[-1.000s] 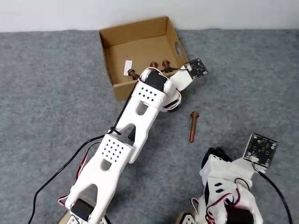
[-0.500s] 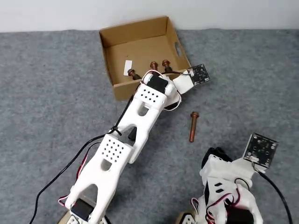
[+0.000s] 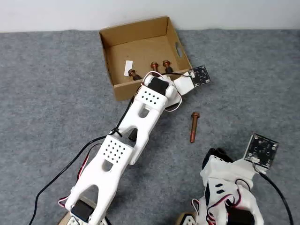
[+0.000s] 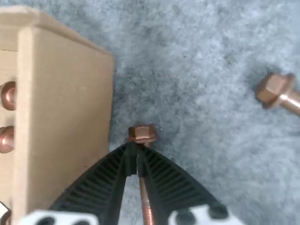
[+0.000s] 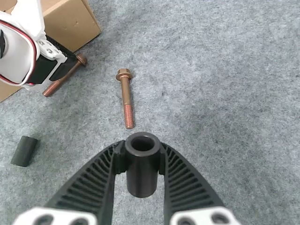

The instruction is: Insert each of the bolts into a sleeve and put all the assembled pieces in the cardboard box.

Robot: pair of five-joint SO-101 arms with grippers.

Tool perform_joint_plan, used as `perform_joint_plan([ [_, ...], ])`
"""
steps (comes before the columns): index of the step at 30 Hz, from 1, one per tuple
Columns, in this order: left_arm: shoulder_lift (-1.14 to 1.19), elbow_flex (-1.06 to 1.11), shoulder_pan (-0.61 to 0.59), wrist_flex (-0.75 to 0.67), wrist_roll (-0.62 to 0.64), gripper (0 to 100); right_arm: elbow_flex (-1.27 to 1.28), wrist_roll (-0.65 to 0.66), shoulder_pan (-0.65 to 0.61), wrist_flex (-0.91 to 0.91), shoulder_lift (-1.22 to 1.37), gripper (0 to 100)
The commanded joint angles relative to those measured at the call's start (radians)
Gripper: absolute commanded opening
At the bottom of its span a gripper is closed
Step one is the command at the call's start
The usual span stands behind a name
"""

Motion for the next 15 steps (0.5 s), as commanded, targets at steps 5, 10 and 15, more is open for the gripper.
perform_joint_plan([
  [5,0.000,-0.024,0.011,0.008,0.008,1,-0.006,0.006,0.008,-0.024,-0.004,0.8],
  [10,0.000,-0.024,0.012,0.110,0.011,1,-0.006,0.006,0.008,-0.024,-0.004,0.8],
  [15,0.000,-0.024,0.012,0.127,0.052,1,-0.006,0.006,0.008,-0.024,-0.004,0.8],
])
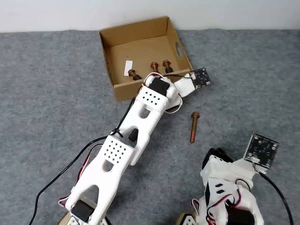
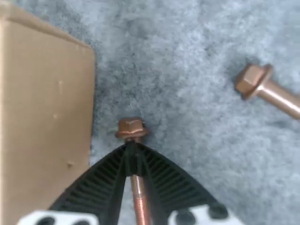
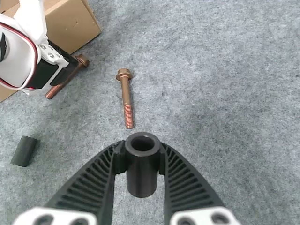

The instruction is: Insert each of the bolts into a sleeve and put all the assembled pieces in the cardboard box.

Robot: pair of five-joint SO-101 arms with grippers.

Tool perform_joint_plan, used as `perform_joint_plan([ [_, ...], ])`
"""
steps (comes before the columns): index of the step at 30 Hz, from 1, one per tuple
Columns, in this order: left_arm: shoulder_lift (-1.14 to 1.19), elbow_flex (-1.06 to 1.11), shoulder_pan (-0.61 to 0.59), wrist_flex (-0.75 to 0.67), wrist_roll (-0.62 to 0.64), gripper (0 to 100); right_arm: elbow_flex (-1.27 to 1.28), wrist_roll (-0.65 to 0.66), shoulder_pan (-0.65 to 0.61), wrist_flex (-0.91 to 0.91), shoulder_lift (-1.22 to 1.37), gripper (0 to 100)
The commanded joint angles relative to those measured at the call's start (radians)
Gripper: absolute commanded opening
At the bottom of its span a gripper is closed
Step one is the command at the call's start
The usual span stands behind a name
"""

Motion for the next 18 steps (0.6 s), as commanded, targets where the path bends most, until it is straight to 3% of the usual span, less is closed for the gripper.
perform_joint_plan([
  [1,-0.005,-0.005,0.008,0.043,0.031,1,-0.006,0.006,0.008,-0.024,-0.004,0.8],
  [14,-0.018,-0.033,0.031,0.285,0.034,0,-0.006,0.006,0.012,-0.024,-0.004,0.8],
  [18,-0.055,-0.082,0.054,0.285,0.109,0,-0.006,0.006,0.012,-0.024,-0.004,0.8],
])
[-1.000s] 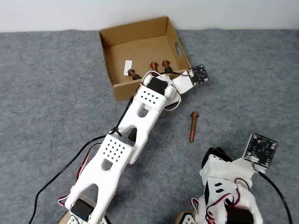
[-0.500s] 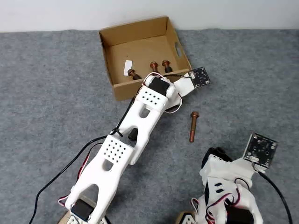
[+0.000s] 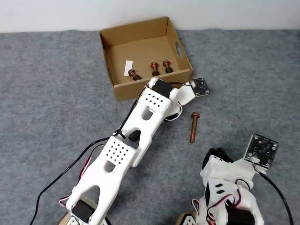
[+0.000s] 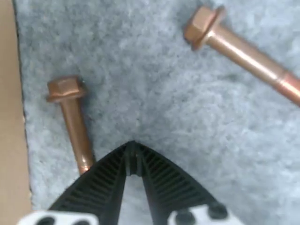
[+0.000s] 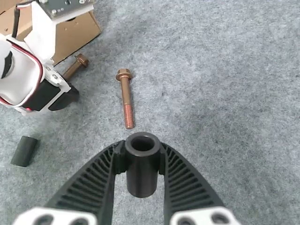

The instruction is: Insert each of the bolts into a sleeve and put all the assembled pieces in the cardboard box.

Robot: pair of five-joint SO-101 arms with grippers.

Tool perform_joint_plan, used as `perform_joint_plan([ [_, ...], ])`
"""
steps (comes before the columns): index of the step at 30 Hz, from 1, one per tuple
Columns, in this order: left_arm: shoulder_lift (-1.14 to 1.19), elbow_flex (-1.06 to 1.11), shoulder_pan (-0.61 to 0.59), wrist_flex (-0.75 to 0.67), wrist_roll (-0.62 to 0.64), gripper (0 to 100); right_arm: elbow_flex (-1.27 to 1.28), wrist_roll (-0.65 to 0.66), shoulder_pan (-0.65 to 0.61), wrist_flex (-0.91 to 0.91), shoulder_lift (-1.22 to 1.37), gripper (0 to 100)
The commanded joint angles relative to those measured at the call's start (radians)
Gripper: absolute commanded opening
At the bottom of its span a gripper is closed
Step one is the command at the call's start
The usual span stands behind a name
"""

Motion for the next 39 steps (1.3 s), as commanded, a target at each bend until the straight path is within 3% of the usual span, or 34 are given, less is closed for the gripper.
perform_joint_plan([
  [1,-0.077,-0.058,0.034,0.041,0.055,0,-0.006,0.006,0.012,-0.024,-0.004,0.8],
  [10,-0.187,-0.070,0.057,0.040,0.060,1,-0.006,0.006,0.012,-0.024,-0.004,0.8],
  [17,-0.169,-0.067,-0.049,0.037,0.232,21,-0.006,0.006,0.012,-0.024,-0.004,0.8],
  [19,-0.144,-0.067,-0.071,0.012,0.242,22,-0.006,0.006,0.012,-0.024,-0.004,0.8],
  [29,0.011,-0.065,-0.083,-0.132,0.235,16,-0.006,0.006,0.012,-0.024,-0.004,0.8],
  [35,0.034,-0.068,-0.081,-0.092,0.091,1,-0.006,0.006,0.013,-0.024,-0.004,0.8],
  [39,0.031,-0.070,-0.071,-0.021,0.037,0,-0.005,0.006,0.013,-0.024,-0.004,0.8],
])
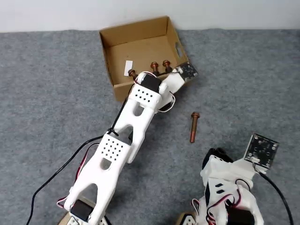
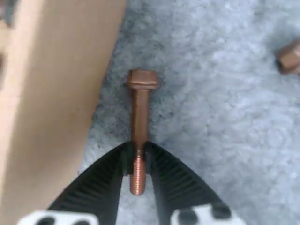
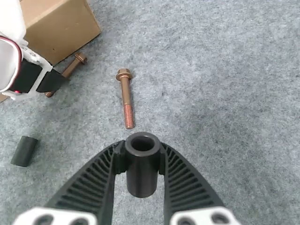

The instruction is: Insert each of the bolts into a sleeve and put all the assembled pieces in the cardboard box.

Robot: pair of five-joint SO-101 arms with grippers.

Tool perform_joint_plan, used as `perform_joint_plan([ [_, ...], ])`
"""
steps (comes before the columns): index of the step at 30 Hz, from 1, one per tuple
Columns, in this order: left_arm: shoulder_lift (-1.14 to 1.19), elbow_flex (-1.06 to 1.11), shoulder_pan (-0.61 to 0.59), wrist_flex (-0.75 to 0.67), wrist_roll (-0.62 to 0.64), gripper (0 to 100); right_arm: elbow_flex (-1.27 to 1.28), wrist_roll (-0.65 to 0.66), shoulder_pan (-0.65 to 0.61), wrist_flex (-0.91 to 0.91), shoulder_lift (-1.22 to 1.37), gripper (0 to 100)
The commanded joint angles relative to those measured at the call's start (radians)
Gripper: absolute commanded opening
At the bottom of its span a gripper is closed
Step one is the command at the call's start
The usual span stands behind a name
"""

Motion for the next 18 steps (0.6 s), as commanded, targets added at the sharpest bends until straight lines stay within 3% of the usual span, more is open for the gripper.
perform_joint_plan([
  [1,-0.003,-0.012,0.015,0.091,-0.035,0,-0.005,0.006,0.013,-0.024,-0.004,0.8],
  [10,-0.072,0.062,0.072,0.129,-0.029,0,-0.005,0.006,0.013,-0.024,-0.004,0.8],
  [18,-0.348,0.443,0.146,0.126,-0.029,0,-0.005,0.006,0.013,-0.024,-0.004,0.8],
])
